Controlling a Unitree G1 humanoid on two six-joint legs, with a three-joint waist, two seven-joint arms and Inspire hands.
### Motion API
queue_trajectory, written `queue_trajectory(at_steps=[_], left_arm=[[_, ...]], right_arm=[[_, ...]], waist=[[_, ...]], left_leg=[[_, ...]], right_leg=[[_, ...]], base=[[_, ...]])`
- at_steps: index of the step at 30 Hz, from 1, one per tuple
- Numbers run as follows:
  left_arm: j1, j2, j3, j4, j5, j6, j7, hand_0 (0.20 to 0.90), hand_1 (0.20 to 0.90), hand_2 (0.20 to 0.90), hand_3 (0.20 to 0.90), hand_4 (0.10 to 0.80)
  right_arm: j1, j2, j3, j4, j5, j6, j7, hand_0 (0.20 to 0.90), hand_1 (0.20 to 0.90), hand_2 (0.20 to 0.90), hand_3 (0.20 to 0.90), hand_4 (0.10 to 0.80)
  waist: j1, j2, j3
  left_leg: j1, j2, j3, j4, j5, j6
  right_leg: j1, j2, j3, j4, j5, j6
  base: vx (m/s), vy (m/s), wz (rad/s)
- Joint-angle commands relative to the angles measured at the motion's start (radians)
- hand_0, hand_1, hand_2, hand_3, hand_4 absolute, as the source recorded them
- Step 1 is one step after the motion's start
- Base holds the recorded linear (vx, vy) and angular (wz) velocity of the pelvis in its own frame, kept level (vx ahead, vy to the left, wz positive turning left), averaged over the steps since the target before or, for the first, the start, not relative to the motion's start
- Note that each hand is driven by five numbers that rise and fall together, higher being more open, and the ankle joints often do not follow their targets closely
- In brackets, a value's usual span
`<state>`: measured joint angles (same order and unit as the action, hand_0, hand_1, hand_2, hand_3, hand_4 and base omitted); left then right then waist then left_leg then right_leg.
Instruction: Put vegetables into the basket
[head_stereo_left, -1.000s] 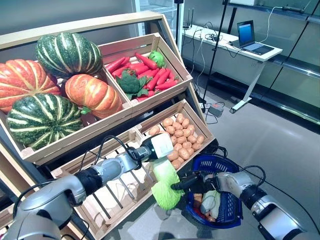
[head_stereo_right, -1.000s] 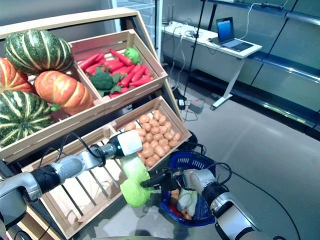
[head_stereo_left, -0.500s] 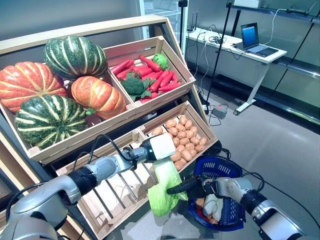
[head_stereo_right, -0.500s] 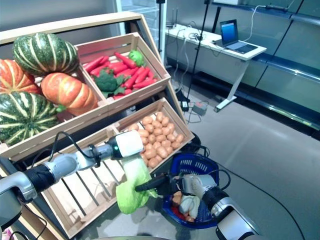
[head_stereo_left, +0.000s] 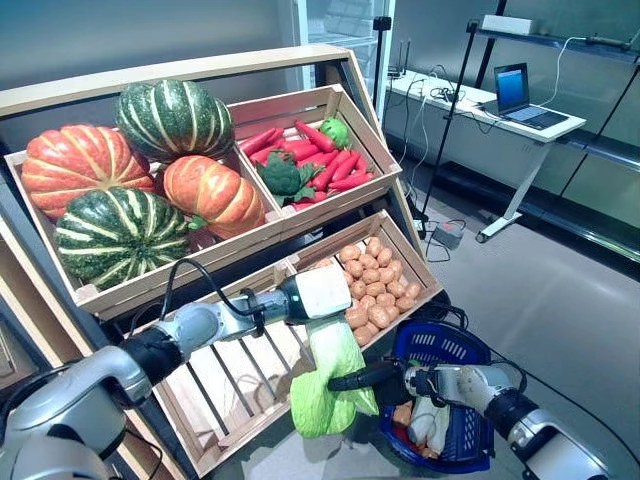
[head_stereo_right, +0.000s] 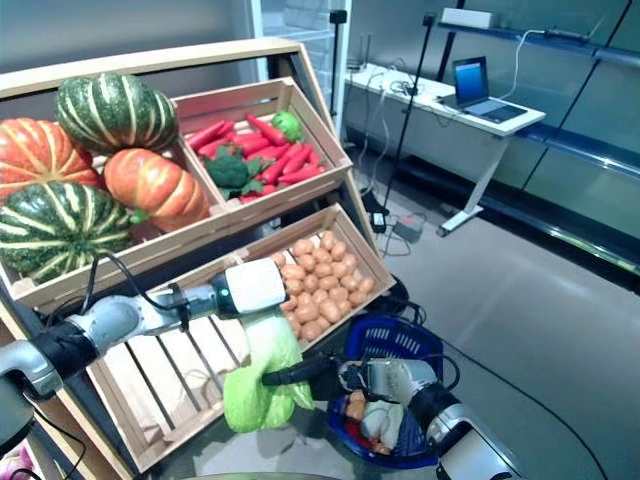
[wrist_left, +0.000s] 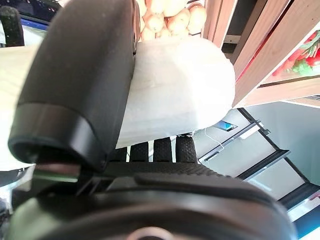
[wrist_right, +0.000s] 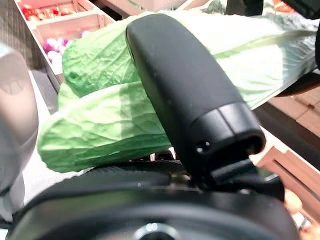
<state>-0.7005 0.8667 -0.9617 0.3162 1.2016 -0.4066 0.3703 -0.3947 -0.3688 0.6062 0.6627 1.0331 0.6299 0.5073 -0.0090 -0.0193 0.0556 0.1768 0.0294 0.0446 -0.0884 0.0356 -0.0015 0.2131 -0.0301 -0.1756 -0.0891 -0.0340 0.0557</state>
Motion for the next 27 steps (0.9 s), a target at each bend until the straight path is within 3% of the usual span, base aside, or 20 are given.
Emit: queue_trajectory(at_steps=[1,2,16,17,18,27], left_arm=[[-0.068,-0.168,0.074,-0.050,-0.224,-0.070,0.191,0.300,0.300,0.300,0.300,0.400],[-0.070,-0.168,0.074,-0.044,-0.225,-0.072,0.192,0.300,0.300,0.300,0.300,0.400],[-0.078,-0.169,0.086,-0.024,-0.214,-0.039,0.166,0.300,0.300,0.300,0.300,0.400],[-0.073,-0.163,0.086,-0.022,-0.221,-0.021,0.156,0.502,0.502,0.502,0.502,0.535],[-0.070,-0.163,0.088,-0.016,-0.226,-0.009,0.147,0.900,0.900,0.900,0.900,0.800],[-0.009,-0.124,0.123,0.059,-0.310,0.159,0.035,0.900,0.900,0.900,0.900,0.800]], right_arm=[[-0.140,0.140,-0.138,-0.079,0.293,-0.168,0.142,0.575,0.575,0.575,0.575,0.584],[-0.143,0.138,-0.143,-0.085,0.318,-0.185,0.124,0.300,0.300,0.300,0.300,0.400],[-0.152,0.120,-0.164,-0.057,0.251,-0.195,0.105,0.300,0.300,0.300,0.300,0.400],[-0.151,0.112,-0.162,-0.060,0.232,-0.199,0.105,0.300,0.300,0.300,0.300,0.400],[-0.150,0.107,-0.162,-0.061,0.217,-0.201,0.106,0.300,0.300,0.300,0.300,0.400],[-0.137,0.018,-0.169,-0.103,0.118,-0.233,0.107,0.300,0.300,0.300,0.300,0.400]], waist=[[0.015,-0.012,-0.019],[0.014,-0.012,-0.019],[0.010,-0.012,-0.020],[0.009,-0.013,-0.019],[0.008,-0.013,-0.019],[0.001,-0.017,-0.015]], left_leg=[[0.028,-0.033,-0.011,0.001,-0.101,0.032],[0.028,-0.033,-0.012,0.001,-0.101,0.032],[0.030,-0.032,-0.010,0.001,-0.101,0.033],[0.030,-0.032,-0.009,0.001,-0.101,0.034],[0.030,-0.032,-0.009,0.001,-0.101,0.034],[0.027,-0.031,0.002,0.001,-0.099,0.033]], right_leg=[[0.007,0.012,-0.017,0.032,-0.048,-0.051],[0.007,0.012,-0.017,0.033,-0.049,-0.051],[0.006,0.013,-0.010,0.031,-0.046,-0.052],[0.006,0.013,-0.009,0.031,-0.045,-0.052],[0.005,0.013,-0.008,0.031,-0.045,-0.051],[0.003,0.014,-0.001,0.021,-0.033,-0.048]], base=[[0.000,0.000,0.00],[0.000,0.000,0.00],[0.000,0.000,0.00],[0.000,0.000,0.00],[0.000,0.000,0.00],[0.000,0.000,0.00]])
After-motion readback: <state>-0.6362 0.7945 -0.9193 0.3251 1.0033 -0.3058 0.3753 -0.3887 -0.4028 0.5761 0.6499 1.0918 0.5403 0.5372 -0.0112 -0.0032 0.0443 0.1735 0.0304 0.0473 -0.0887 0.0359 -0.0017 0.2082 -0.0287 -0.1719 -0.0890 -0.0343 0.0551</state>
